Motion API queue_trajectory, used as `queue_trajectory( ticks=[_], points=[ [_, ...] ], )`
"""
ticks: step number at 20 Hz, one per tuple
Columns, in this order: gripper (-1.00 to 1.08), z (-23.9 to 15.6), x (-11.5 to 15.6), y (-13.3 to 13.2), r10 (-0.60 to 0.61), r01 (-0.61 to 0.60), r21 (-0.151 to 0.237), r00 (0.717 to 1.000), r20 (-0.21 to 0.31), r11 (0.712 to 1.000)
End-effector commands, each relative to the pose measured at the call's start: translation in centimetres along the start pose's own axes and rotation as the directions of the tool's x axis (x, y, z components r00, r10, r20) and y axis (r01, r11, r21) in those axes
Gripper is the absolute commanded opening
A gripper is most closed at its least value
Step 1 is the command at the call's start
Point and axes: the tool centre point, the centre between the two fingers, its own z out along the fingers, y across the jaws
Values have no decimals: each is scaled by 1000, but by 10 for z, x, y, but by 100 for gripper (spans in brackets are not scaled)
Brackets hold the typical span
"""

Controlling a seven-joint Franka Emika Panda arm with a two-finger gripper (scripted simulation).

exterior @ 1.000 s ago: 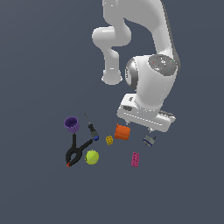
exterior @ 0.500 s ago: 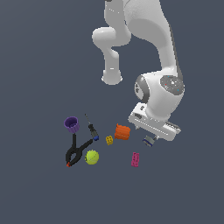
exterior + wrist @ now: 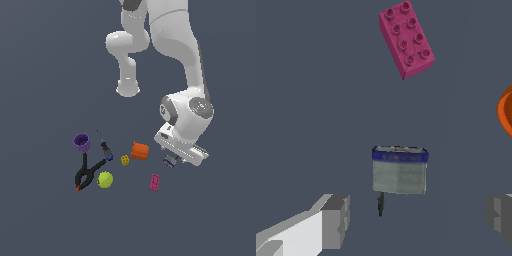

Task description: Pick up a designated object from a clutter of objects.

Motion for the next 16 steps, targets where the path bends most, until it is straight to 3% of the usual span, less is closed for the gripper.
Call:
queue_trajectory(
  ticks=[1,16],
  points=[
    [100,6,-4,-3,19,-19,1,1000,1,1000],
    [100,33,-9,-5,32,-32,1,999,2,999]
  ],
)
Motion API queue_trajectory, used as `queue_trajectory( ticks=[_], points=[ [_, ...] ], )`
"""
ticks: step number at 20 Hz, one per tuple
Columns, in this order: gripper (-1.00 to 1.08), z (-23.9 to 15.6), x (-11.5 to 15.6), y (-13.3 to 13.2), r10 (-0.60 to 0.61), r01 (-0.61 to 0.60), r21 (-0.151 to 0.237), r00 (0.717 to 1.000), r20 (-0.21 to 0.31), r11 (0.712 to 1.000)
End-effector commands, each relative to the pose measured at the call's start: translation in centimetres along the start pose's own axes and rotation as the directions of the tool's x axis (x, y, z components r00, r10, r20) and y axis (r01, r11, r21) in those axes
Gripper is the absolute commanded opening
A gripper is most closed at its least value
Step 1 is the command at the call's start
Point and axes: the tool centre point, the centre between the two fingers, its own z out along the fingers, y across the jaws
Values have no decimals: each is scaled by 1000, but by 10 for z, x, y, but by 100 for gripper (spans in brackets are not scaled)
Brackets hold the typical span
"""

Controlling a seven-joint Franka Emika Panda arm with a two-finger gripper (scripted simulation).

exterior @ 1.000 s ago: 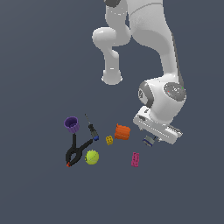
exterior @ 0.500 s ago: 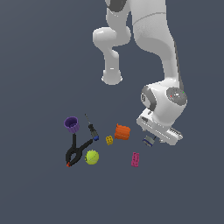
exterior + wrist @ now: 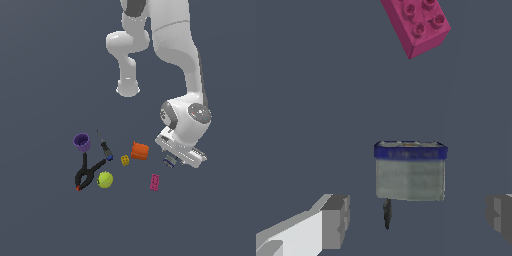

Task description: Pick up a designated object from a clutter of objects.

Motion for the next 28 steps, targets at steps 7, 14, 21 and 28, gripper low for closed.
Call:
queue_trajectory(
  ticks=[7,14,21,28],
  points=[
    [100,34,-1,0,2,-2,-1,1000,0,1000],
    [-100,36,0,0,3,-3,-1,1000,0,1000],
    [-100,36,-1,-1,2,-2,0,1000,0,1000],
    [-100,27,3,9,2,-2,0,1000,0,1000]
  ],
)
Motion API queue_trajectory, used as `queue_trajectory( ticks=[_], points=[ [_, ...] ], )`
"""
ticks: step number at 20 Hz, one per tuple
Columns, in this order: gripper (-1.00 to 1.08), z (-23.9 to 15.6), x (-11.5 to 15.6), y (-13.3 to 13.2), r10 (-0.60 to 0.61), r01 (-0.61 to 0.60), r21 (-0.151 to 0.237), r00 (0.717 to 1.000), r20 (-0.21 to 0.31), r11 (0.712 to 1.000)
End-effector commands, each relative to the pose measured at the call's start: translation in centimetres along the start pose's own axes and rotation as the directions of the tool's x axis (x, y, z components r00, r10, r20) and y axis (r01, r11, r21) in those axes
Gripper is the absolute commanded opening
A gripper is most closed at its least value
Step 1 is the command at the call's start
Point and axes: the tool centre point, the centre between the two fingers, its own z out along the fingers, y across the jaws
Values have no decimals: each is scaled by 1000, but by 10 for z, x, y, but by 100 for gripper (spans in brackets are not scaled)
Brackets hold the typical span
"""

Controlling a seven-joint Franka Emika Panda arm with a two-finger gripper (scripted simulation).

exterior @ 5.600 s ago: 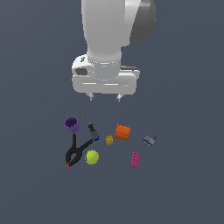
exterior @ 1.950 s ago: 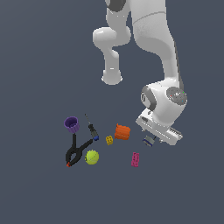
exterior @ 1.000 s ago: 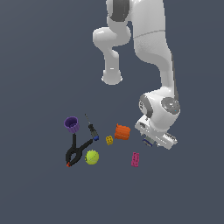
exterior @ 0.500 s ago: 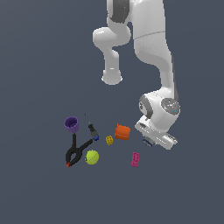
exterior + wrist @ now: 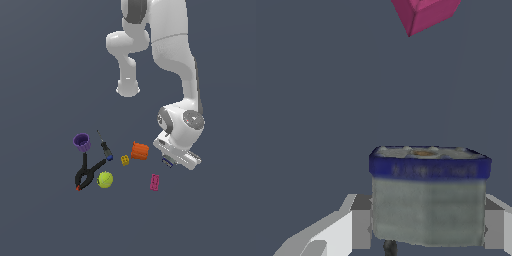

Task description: Pick up a designated object from a clutter of objects.

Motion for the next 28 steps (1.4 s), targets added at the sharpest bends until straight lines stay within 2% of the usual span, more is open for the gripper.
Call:
queue_trajectory(
  ticks=[1,11,28],
  points=[
    [-100,-6,3,6,1,-1,1,1000,-1,1000],
    [-100,-53,25,57,1,-1,1,1000,-1,1000],
    [-100,-187,88,199,1,-1,3,1000,2,1000]
  ],
)
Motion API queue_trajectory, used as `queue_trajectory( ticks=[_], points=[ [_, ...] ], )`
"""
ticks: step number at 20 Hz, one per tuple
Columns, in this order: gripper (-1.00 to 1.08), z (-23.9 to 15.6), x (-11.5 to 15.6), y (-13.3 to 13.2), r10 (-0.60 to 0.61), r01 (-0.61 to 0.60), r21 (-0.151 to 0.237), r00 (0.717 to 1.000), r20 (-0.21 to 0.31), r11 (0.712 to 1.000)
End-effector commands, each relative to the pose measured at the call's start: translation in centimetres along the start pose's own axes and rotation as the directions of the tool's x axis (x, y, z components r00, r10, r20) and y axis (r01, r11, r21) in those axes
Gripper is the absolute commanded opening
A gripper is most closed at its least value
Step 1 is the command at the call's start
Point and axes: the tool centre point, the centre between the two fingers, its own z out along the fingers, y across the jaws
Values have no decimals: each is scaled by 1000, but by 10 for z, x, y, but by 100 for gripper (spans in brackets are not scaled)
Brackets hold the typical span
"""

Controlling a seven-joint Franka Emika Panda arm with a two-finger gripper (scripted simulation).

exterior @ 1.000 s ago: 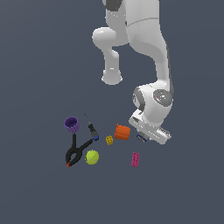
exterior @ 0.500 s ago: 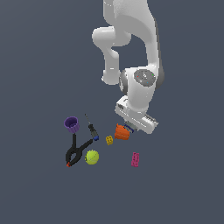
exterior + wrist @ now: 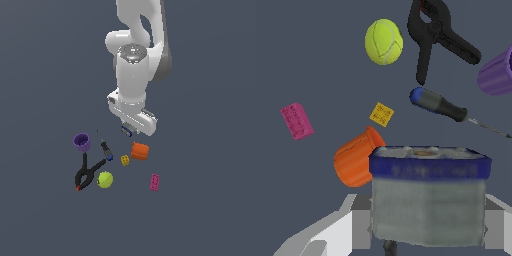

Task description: Pick up a designated object from a clutter of objects.

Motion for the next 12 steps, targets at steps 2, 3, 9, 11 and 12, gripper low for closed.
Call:
queue_trajectory(
  ticks=[2,3,9,11,12],
  points=[
    [-100,-30,14,31,0,0,2,1000,1,1000],
    [-100,-39,18,40,0,0,2,1000,1,1000],
    [-100,-88,42,90,0,0,2,1000,1,1000],
    [-100,-103,50,105,0,0,1,1000,1,1000],
    [-100,-110,54,112,0,0,1,1000,1,1000]
  ],
)
